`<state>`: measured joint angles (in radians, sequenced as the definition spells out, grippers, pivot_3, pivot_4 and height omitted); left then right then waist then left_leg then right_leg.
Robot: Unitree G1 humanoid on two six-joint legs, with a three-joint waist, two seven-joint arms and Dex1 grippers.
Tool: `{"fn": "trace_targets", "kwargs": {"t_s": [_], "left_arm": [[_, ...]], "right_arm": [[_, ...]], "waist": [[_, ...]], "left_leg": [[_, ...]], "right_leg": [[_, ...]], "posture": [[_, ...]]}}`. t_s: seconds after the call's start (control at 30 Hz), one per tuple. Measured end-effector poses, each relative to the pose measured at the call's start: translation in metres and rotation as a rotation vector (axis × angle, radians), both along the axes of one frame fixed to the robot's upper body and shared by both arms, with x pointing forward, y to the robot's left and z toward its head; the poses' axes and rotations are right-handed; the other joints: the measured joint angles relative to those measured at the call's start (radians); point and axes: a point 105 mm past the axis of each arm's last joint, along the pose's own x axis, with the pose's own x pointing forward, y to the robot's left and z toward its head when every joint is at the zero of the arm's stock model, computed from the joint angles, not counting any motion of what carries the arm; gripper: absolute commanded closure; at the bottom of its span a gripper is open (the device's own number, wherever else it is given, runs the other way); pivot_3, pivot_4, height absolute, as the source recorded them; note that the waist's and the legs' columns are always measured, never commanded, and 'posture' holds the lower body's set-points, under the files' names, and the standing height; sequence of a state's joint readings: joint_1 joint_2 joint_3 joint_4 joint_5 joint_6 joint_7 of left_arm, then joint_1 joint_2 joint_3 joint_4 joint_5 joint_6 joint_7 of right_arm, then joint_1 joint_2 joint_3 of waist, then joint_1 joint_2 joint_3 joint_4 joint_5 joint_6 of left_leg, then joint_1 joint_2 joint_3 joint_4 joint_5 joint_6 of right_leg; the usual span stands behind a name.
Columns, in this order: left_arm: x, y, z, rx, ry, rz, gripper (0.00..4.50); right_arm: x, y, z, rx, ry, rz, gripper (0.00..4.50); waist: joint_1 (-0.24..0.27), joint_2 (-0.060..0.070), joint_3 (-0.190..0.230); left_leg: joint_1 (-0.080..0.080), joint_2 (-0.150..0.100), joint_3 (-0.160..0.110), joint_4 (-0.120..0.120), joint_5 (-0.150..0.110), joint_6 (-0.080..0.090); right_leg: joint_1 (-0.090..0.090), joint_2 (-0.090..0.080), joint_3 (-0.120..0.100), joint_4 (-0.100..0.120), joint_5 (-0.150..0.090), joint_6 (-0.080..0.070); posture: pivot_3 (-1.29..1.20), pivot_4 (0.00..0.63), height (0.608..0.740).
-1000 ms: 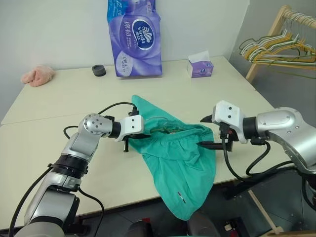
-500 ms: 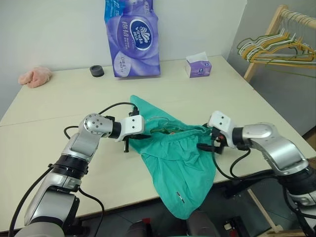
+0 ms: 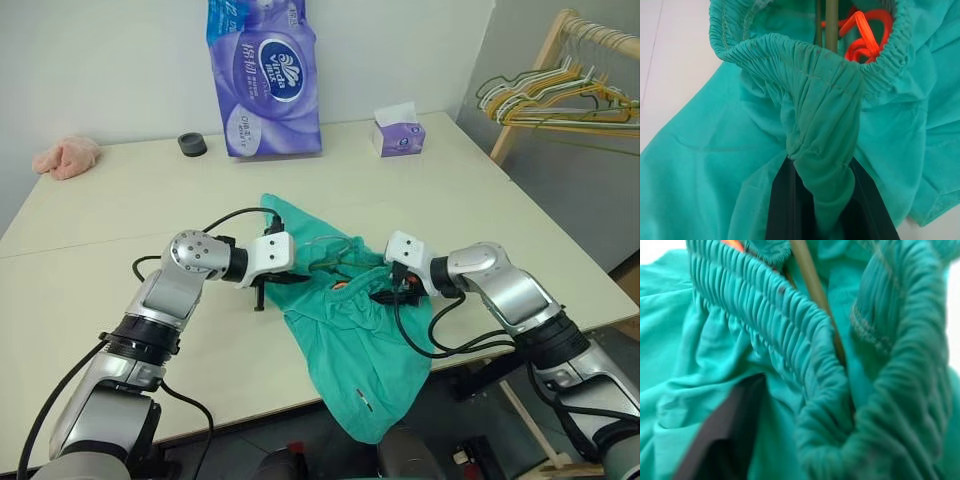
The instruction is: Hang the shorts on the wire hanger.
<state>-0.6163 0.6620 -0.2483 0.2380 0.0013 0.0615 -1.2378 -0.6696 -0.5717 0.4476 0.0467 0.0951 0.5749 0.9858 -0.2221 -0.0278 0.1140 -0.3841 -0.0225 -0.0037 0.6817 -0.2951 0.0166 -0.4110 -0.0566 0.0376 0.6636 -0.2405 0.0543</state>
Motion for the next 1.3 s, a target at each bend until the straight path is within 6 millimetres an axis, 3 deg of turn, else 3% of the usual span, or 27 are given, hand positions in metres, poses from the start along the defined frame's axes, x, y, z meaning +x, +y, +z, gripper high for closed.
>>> {"fn": "trace_targets", "kwargs": {"t_s": [0.23, 0.27, 0.53, 0.6, 0.7, 0.8, 0.93, 1.3], "left_arm": [[-0.003, 0.0, -0.006, -0.026, 0.038, 0.013, 4.5], [-0.003, 0.0, -0.006, -0.036, 0.04, 0.023, 4.23], [-0.002, -0.013, 0.017, -0.304, 0.154, 0.059, 1.93], [-0.002, -0.009, 0.019, -0.32, 0.166, 0.069, 1.31], [0.002, 0.012, 0.019, -0.317, 0.197, 0.122, 0.43], [0.006, 0.04, 0.017, -0.304, 0.237, 0.193, 0.43], [0.008, 0.053, 0.016, -0.286, 0.245, 0.208, 0.43], [0.01, 0.029, 0.001, -0.238, 0.218, 0.11, 0.43]], "right_arm": [[-0.002, 0.0, 0.0, -0.024, -0.006, 0.015, 4.42], [-0.004, 0.0, 0.001, -0.03, -0.007, 0.027, 4.49], [-0.013, 0.004, 0.011, -0.027, -0.02, 0.057, 4.5], [-0.016, 0.003, 0.011, -0.023, -0.013, 0.058, 4.5], [-0.019, -0.003, 0.017, -0.013, -0.014, 0.046, 4.5], [-0.02, -0.013, 0.029, -0.004, -0.036, 0.028, 4.5], [-0.027, -0.021, 0.032, -0.003, -0.022, 0.017, 4.5], [-0.039, -0.021, 0.038, 0.021, 0.009, 0.021, 4.5]], "waist": [[0.0, 0.0, 0.0], [0.0, 0.0, 0.0], [-0.002, 0.0, 0.0], [-0.002, 0.0, 0.0], [-0.003, 0.0, 0.0], [-0.003, 0.0, 0.0], [0.003, 0.0, 0.0], [-0.003, 0.0, 0.0]], "left_leg": [[0.0, 0.0, 0.0, 0.0, 0.0, 0.0], [0.0, 0.0, -0.001, 0.0, 0.0, 0.0], [0.0, 0.0, -0.002, 0.0, 0.0, 0.0], [0.0, 0.0, -0.002, 0.0, 0.0, 0.0], [0.0, 0.0, -0.002, 0.0, 0.0, 0.0], [0.0, 0.0, -0.002, 0.0, 0.0, 0.0], [0.0, -0.001, -0.002, 0.0, 0.0, 0.0], [0.0, -0.001, -0.003, 0.0, 0.0, 0.0]], "right_leg": [[0.0, 0.0, 0.0, 0.0, 0.0, 0.0], [0.0, 0.0, 0.0, 0.0, 0.0, 0.0], [0.0, 0.0, 0.0, 0.0, 0.0, 0.0], [0.0, 0.0, 0.0, 0.0, 0.0, 0.0], [0.0, 0.0, 0.0, 0.0, 0.0, 0.0], [0.0, 0.0, -0.001, -0.001, 0.0, 0.0], [0.001, -0.001, -0.001, -0.001, 0.0, 0.0], [0.0, -0.001, -0.001, 0.0, 0.0, 0.0]], "posture": [[-0.25, 0.064, 0.74], [-0.25, 0.065, 0.74], [-0.26, 0.068, 0.74], [-0.26, 0.069, 0.74], [-0.26, 0.071, 0.74], [-0.26, 0.071, 0.74], [-0.27, 0.073, 0.74], [-0.28, 0.069, 0.74]]}}
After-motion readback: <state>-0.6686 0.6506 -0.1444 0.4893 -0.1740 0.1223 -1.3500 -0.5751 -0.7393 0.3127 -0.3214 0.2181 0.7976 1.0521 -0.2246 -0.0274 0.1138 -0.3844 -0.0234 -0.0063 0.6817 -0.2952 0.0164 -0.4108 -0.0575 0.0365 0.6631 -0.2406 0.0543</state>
